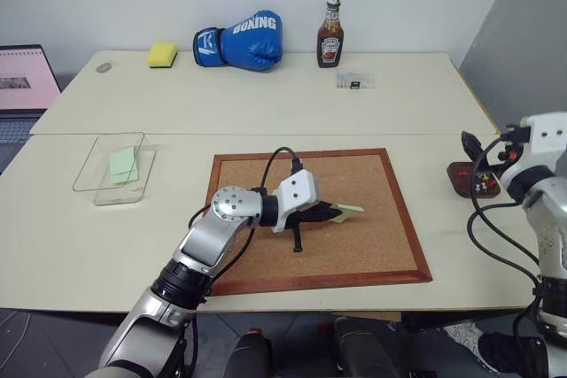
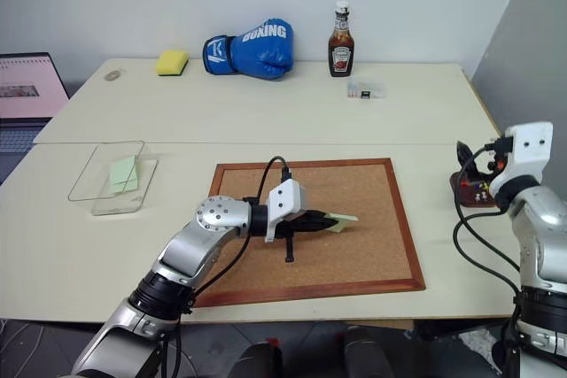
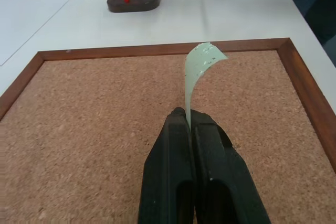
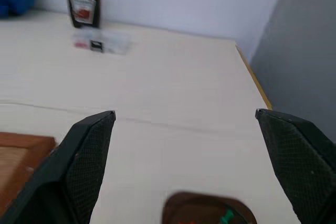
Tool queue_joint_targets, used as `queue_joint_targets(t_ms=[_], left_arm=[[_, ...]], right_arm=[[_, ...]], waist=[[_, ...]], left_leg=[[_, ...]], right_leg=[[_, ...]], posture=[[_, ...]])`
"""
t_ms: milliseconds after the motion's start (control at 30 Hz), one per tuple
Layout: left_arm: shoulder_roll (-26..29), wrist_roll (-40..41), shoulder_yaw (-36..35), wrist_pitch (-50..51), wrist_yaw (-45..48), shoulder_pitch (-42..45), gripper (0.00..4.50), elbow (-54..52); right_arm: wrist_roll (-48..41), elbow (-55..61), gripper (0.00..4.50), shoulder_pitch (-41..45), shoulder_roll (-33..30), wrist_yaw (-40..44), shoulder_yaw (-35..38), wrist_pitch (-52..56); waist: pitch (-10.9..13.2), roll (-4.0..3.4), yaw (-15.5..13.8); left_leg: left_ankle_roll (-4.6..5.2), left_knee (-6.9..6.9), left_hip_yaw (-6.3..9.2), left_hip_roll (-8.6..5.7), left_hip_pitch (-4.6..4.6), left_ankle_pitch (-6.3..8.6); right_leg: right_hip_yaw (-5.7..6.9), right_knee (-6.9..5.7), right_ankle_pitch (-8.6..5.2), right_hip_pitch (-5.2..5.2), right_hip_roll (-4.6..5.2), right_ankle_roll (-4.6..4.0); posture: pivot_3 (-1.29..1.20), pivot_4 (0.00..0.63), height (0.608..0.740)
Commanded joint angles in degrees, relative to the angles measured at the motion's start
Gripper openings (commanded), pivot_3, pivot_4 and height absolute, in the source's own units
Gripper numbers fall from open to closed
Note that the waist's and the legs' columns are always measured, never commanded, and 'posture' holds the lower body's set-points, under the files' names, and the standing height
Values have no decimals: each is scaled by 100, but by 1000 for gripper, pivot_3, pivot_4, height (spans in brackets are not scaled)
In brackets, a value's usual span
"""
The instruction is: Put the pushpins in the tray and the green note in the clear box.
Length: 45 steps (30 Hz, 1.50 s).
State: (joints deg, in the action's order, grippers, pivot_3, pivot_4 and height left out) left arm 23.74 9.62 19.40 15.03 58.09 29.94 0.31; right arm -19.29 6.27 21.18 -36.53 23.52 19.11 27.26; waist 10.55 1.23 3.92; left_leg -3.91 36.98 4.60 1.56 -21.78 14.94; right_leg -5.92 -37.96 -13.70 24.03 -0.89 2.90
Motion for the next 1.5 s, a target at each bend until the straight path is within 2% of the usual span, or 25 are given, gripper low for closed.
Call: queue_joint_targets(t_ms=[33, 167, 300, 500, 600, 767, 1067, 1100, 1200, 1500], left_arm=[[142, 30, -520, -14, -251, 209, 0, 87], [264, -14, -1208, 156, -994, 341, 0, 349], [252, -131, -2022, 363, -2179, 445, 0, 499], [91, -691, -3277, 591, -4727, 593, 0, 527], [3, -913, -3738, 600, -5717, 496, 0, 282], [-105, -1045, -4033, 761, -6407, 284, 0, -1], [-431, -634, -4696, 1093, -7144, 423, 0, 611], [-422, -612, -4706, 1036, -7162, 444, 400, 666], [-410, -513, -4702, 919, -7151, 536, 815, 877], [-389, -489, -4520, 475, -7139, 810, 2543, 1380]], right_arm=[[-328, 1082, 4495, -98, -145, 773, -707, 205], [-756, 2001, 4495, -209, 9, 1094, -1290, 545], [-1392, 2729, 4495, 128, 387, 1120, -1831, 1085], [-1944, 2832, 4495, 854, 911, 1052, -2145, 1511], [-2085, 2751, 4495, 1081, 1044, 1084, -2175, 1586], [-2146, 2572, 4495, 1328, 1169, 1154, -2270, 1611], [-1911, 2391, 4495, 1312, 1152, 1195, -2363, 1469], [-1905, 2397, 4500, 1296, 1135, 1180, -2346, 1472], [-1902, 2430, 4500, 1263, 1115, 1135, -2312, 1491], [-1929, 2579, 4500, 1114, 1023, 903, -2149, 1571]], waist=[[0, 0, 8], [0, 0, 1], [2, 3, 9], [4, 8, -52], [4, 8, -70], [4, 9, -139], [4, 10, -157], [4, 10, -157], [4, 11, -158], [4, 12, -161]], left_leg=[[0, -1, 1, 2, 0, 0], [0, -2, 6, 4, -8, 0], [0, 0, 10, 4, -10, 0], [-1, 4, 19, 4, -11, 0], [-1, 2, 21, 6, -12, 0], [-3, 0, 21, 1, -18, 0], [-4, 2, 21, 2, -13, 0], [-4, 2, 21, 2, -14, 0], [-4, 1, 21, 2, -15, 0], [-5, 1, 21, 1, -15, 0]], right_leg=[[1, 0, -1, 0, -1, -1], [7, 4, -1, 2, -1, -1], [10, 5, -1, 3, 2, 0], [21, 3, 1, 2, 2, 2], [23, 4, 1, 4, 3, 1], [26, 11, 1, 4, 10, 0], [30, 4, 2, 3, 8, 1], [30, 4, 2, 4, 8, 1], [30, 6, 2, 4, 9, 0], [31, 7, 2, 4, 9, 0]], posture=[[0, 150, 740], [0, 150, 740], [0, 150, 740], [0, 150, 740], [0, 150, 740], [0, 150, 740], [0, 150, 740], [0, 150, 740], [0, 150, 740], [0, 150, 740]])
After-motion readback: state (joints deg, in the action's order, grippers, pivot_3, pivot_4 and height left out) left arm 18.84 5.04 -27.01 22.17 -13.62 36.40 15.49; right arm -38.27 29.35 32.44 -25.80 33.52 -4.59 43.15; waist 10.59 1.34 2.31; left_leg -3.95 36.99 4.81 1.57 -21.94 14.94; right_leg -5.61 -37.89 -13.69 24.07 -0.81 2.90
